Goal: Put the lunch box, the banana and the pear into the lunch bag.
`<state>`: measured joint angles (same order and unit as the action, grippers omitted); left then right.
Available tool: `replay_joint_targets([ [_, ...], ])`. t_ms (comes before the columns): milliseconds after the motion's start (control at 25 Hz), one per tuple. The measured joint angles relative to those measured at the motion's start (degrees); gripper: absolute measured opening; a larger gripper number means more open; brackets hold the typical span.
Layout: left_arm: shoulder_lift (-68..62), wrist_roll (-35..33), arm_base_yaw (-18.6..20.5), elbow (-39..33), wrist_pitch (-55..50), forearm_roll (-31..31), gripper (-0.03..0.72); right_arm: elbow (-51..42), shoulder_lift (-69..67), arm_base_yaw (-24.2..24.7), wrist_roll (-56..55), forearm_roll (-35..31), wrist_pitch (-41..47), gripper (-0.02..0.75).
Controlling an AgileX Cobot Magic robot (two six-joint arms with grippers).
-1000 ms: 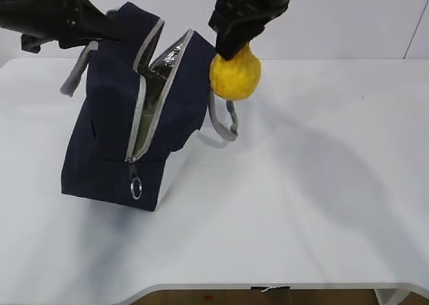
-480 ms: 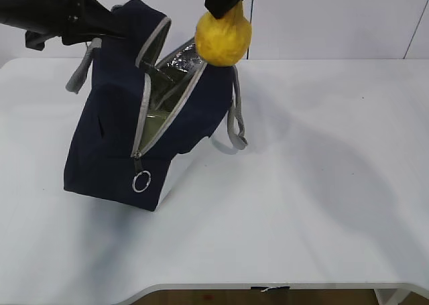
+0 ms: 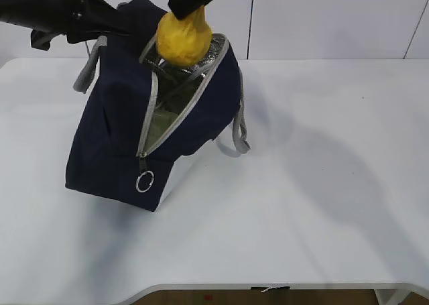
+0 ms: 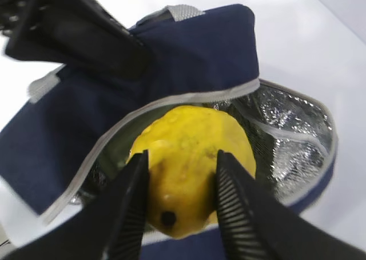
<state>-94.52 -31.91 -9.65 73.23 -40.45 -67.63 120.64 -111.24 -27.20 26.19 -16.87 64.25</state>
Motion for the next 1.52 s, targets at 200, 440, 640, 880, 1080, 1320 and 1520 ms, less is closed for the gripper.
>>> replay_joint_targets([
  [200, 0.0, 0.0, 0.0, 0.0, 0.0, -0.1, -0.005, 0.0, -5.5, 0.0, 0.4, -0.7, -2.4, 0.314],
  [440, 0.0, 0.0, 0.0, 0.0, 0.0, -0.1, -0.005, 0.1, -6.5, 0.0, 1.0, -1.0, -2.8, 0.559],
  [640, 0.0, -0.4, 0.0, 0.1, 0.6, 1.2, -0.005, 3.6, -4.8, 0.0, -5.8, 4.1, 1.2, 0.577],
  [880, 0.0, -0.5, 0.0, 0.3, 2.3, 8.9, -0.005, 4.5, -3.4, 0.7, -16.8, 9.2, 7.2, 0.569],
  [1080, 0.0, -0.7, -0.1, 0.3, 3.4, 16.5, -0.005, 4.5, -3.3, 0.8, -20.8, 7.3, 7.4, 0.554],
  [1320, 0.0, -0.7, 0.1, 0.3, 3.4, 17.7, -0.005, 4.5, -3.3, 1.0, -24.9, 4.5, 7.4, 0.519],
  [1520, 0.0, -0.7, 0.1, 0.3, 3.4, 17.7, -0.005, 4.5, -5.1, 2.0, -28.9, 2.5, 7.4, 0.479],
])
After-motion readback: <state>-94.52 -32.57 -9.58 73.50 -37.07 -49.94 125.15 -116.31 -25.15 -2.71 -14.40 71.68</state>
